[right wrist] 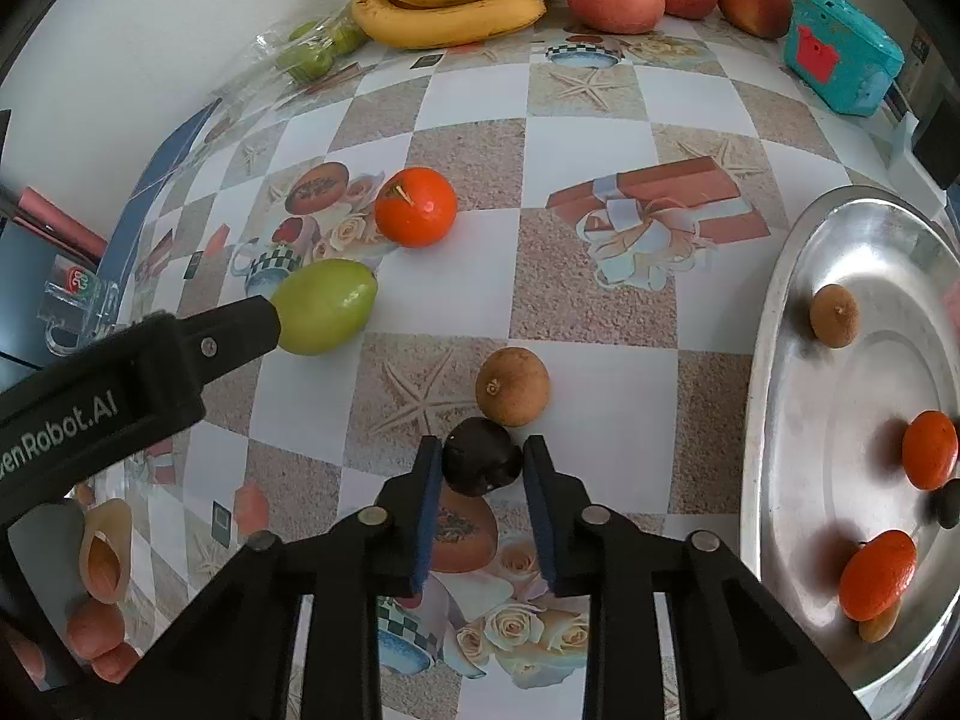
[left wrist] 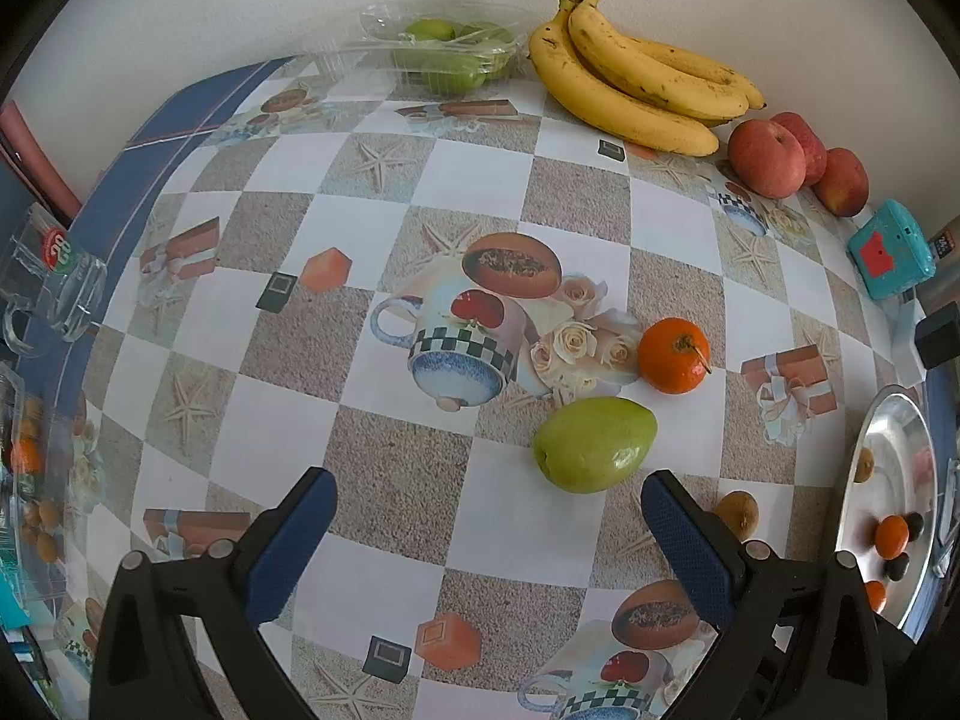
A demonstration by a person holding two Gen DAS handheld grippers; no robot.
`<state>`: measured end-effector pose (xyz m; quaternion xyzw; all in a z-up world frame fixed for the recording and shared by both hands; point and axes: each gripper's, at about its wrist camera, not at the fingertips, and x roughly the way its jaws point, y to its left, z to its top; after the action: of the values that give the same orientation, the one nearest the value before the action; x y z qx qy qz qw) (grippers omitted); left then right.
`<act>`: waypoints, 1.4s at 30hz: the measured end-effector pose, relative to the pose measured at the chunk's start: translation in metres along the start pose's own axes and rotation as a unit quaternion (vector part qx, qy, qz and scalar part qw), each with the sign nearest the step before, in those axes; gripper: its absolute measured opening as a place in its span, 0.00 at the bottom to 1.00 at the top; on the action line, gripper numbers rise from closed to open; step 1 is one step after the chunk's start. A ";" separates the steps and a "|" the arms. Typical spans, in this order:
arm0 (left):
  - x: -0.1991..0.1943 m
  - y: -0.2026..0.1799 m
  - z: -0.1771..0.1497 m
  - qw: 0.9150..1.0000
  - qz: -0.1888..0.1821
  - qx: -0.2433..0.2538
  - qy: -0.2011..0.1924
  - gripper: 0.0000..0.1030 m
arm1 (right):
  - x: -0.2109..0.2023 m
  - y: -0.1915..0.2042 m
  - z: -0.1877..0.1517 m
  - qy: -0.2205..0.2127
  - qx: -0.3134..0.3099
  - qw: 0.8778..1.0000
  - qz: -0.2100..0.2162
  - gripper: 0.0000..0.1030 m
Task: Organize fruits
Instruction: 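Grasp a dark plum with the right gripper while the left tool approaches a kiwi, then close the left gripper on a brown kiwi while the right gripper holds the plum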
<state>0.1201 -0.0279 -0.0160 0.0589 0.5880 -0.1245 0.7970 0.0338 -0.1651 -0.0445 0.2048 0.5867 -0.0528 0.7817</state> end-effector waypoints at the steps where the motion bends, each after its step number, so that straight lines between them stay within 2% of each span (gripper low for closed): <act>1: 0.000 0.000 0.000 1.000 0.000 0.000 0.000 0.99 | 0.000 0.000 0.000 0.000 -0.001 1.000 -0.001 0.27; 6: 0.000 0.001 0.001 1.000 -0.001 -0.002 0.000 0.99 | -0.004 0.001 -0.001 -0.004 0.002 1.000 0.007 0.26; 13: -0.001 -0.001 0.000 1.000 0.000 -0.003 -0.003 0.99 | -0.028 0.001 0.000 -0.038 0.006 0.999 0.021 0.26; 16: -0.002 -0.005 -0.002 1.000 -0.010 -0.002 -0.003 0.99 | -0.035 -0.005 0.001 -0.046 0.010 0.999 0.012 0.26; 19: -0.002 -0.015 -0.003 1.000 -0.018 0.011 -0.003 0.95 | -0.042 -0.019 0.003 -0.056 0.027 0.998 -0.014 0.26; 25: -0.005 -0.042 -0.007 0.998 -0.034 0.051 -0.010 0.91 | -0.065 -0.051 0.004 -0.083 0.067 0.994 -0.027 0.26; 30: -0.001 -0.061 -0.012 0.996 -0.058 0.070 0.001 0.87 | -0.082 -0.080 0.003 -0.103 0.112 0.988 -0.029 0.26; 33: 0.000 -0.071 -0.015 0.994 -0.083 0.075 0.007 0.77 | -0.088 -0.092 0.001 -0.106 0.133 0.985 -0.038 0.26; 38: 0.008 -0.090 -0.023 0.991 -0.098 0.092 0.020 0.59 | -0.089 -0.097 -0.001 -0.107 0.137 0.984 -0.031 0.26; 40: 0.012 -0.095 -0.025 0.989 -0.105 0.097 0.026 0.49 | -0.089 -0.094 0.000 -0.107 0.133 0.985 -0.028 0.26; 42: 0.015 -0.101 -0.028 0.989 -0.099 0.105 0.027 0.47 | -0.088 -0.092 0.000 -0.106 0.130 0.985 -0.028 0.26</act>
<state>0.0714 -0.1202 -0.0331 0.0873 0.5960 -0.2628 0.7537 -0.0223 -0.2625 0.0142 0.2817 0.4943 -0.1718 0.8042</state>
